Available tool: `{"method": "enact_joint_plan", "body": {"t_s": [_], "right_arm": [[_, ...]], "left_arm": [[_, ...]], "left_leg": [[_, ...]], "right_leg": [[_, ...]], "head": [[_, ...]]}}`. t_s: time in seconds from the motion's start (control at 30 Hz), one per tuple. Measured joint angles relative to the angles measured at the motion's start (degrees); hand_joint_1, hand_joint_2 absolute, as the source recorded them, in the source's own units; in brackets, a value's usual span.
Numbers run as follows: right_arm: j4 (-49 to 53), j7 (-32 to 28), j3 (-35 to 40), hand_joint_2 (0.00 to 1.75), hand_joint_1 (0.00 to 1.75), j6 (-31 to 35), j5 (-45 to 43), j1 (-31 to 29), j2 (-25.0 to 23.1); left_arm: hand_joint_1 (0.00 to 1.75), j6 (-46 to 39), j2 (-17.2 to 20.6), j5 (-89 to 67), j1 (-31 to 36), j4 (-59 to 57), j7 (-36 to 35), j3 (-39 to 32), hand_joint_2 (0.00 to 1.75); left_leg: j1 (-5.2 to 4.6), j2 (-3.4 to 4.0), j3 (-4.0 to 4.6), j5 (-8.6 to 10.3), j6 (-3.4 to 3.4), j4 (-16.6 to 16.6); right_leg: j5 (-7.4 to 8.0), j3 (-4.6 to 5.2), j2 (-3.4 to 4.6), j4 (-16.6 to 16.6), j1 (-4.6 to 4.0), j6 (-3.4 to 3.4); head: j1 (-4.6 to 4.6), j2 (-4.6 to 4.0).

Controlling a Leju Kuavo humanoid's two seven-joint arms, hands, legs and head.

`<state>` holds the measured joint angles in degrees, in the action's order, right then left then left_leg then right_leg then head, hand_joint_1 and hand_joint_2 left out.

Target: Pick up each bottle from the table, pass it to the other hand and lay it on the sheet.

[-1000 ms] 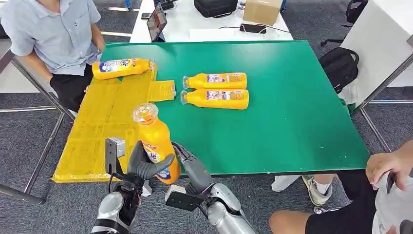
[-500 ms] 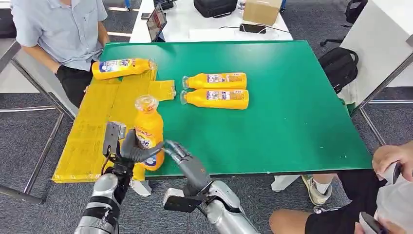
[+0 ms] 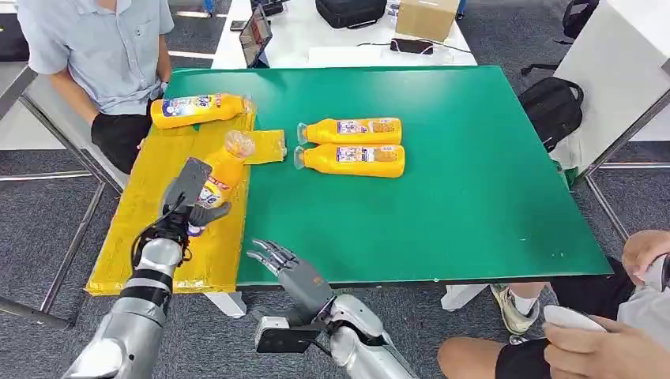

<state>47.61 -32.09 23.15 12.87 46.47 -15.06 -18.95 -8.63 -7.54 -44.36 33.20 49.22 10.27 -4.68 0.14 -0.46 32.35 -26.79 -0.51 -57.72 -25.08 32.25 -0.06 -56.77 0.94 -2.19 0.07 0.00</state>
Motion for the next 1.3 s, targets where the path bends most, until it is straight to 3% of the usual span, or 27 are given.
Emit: {"method": "enact_joint_plan", "body": {"t_s": [0.17, 0.33, 0.6, 0.9, 0.93, 0.97, 1.0, 1.3], "right_arm": [[3.21, 0.02, 1.03, 0.00, 0.00, -2.55, -2.03, 0.78, 0.15], [4.37, -1.12, 1.95, 0.00, 0.00, -4.66, -4.11, 0.78, 0.20], [4.33, -2.93, 3.76, 0.00, 0.00, -6.25, -6.65, 0.34, 0.20], [3.54, -3.96, 4.57, 0.00, 0.00, -6.58, -8.20, 0.01, 0.20], [3.43, -3.96, 4.57, 0.00, 0.00, -6.58, -8.22, -0.01, 0.20], [3.32, -3.98, 4.61, 0.00, 0.00, -6.64, -8.26, -0.04, 0.20], [3.17, -4.04, 4.70, 0.00, 0.00, -6.66, -8.43, -0.13, 0.20], [-0.40, -5.81, 6.12, 0.00, 0.00, -7.60, -11.76, -1.57, 0.02]], "left_arm": [[1.75, -1.21, 1.62, -13.05, 4.43, -2.29, -3.44, -0.20, 1.75], [1.75, -1.03, 3.26, -31.06, 9.60, -10.11, -8.46, 4.46, 1.75], [1.75, 6.59, 3.43, -34.92, 14.85, -22.14, -10.12, 8.80, 1.75], [1.75, 10.07, 3.39, -34.64, 16.44, -27.19, -9.20, 9.79, 1.75], [1.43, 10.46, 3.39, -34.48, 16.57, -27.43, -9.18, 9.79, 1.75], [0.42, 11.01, 3.39, -34.17, 16.73, -27.74, -9.18, 9.79, 1.75], [0.05, 11.40, 3.39, -34.09, 16.96, -28.00, -9.18, 9.77, 1.75], [0.00, 19.39, 4.18, -26.94, 19.10, -30.86, -7.38, 6.31, 1.75]], "left_leg": [[0.00, 0.00, -0.02, 0.01, 0.01, 0.00], [0.00, -0.01, -0.01, 0.02, 0.00, 0.00], [0.00, 0.00, 0.02, 0.01, 0.00, -0.01], [0.00, 0.01, 0.01, 0.01, 0.01, -0.01], [0.00, 0.00, 0.01, 0.01, 0.01, -0.01], [0.00, 0.00, 0.02, 0.02, 0.00, -0.01], [0.00, -0.01, 0.02, 0.02, 0.01, -0.01], [0.00, -0.01, 0.06, 0.02, 0.00, 0.00]], "right_leg": [[0.00, 0.00, 0.00, 0.00, -0.01, 0.00], [0.00, -0.01, 0.00, -0.01, 0.01, 0.00], [0.00, 0.00, 0.00, -0.01, 0.02, 0.00], [0.00, 0.00, 0.00, -0.01, 0.01, 0.00], [0.00, 0.00, 0.00, -0.01, 0.01, 0.00], [0.00, 0.00, 0.00, -0.01, 0.01, 0.00], [0.00, 0.00, 0.00, -0.01, 0.00, 0.00], [0.00, -0.01, 0.00, -0.04, 0.01, 0.00]], "head": [[0.00, 0.00], [0.00, 0.00], [-0.02, 0.00], [0.00, 0.00], [0.00, 0.00], [0.00, 0.00], [0.00, 0.00], [0.00, 0.00]]}}
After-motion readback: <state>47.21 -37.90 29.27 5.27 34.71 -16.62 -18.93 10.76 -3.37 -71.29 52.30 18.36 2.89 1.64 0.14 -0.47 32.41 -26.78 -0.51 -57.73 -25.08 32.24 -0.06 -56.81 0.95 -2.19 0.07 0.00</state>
